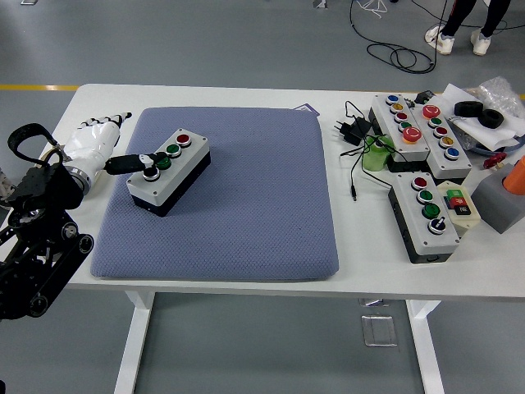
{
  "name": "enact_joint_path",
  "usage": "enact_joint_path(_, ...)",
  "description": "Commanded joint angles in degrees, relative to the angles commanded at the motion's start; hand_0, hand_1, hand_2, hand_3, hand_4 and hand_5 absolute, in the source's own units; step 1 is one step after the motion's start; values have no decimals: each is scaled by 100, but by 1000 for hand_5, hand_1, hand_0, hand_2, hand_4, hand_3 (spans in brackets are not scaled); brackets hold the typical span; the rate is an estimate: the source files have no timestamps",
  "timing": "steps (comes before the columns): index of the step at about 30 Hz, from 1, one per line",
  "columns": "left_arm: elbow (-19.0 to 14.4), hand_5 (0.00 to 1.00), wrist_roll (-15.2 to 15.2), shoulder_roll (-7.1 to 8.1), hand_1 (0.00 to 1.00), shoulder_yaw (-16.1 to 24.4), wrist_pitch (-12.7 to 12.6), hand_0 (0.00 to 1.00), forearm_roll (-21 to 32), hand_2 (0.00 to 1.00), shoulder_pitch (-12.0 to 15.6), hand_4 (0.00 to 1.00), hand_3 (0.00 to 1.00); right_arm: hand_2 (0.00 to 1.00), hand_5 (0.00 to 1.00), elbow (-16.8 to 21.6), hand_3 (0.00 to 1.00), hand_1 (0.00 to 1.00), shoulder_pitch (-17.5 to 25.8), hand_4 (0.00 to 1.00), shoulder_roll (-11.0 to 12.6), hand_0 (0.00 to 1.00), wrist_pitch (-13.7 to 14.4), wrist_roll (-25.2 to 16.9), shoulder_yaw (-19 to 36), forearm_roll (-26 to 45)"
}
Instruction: Pick up the button,place it on the desk,press the button,press the button
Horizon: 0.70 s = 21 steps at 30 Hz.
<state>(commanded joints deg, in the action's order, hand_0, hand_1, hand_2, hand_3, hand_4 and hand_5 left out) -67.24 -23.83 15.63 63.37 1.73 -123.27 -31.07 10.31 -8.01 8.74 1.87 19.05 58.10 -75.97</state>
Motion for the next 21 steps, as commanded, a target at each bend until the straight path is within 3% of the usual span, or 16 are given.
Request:
enact_joint_path(8, 21, 986, -165, -136, 998, -87, 180, 980, 427, 998, 5, 998, 998, 661, 235, 0, 579, 637, -6, 364, 0, 658, 1, -1, -3, 2)
enact_joint_path(13, 103, 986, -263, -198, 998, -177, 309, 980, 375, 998, -15, 998, 998, 661, 235, 0, 579, 637, -13, 364, 3, 658, 6, -4, -1, 8)
enact_joint_path(17, 324, 952, -179, -251, 998, -367, 14, 961, 392, 998, -69, 998, 998, 661, 236, 0, 579, 637, -20, 364, 8, 657, 4, -3, 4, -10)
enact_joint_path(21, 415, 956, -209, -323, 998, -416, -69, 923, 375, 998, -91, 998, 998, 661, 235, 0, 579, 636, -18, 364, 10, 657, 7, -4, -2, 4)
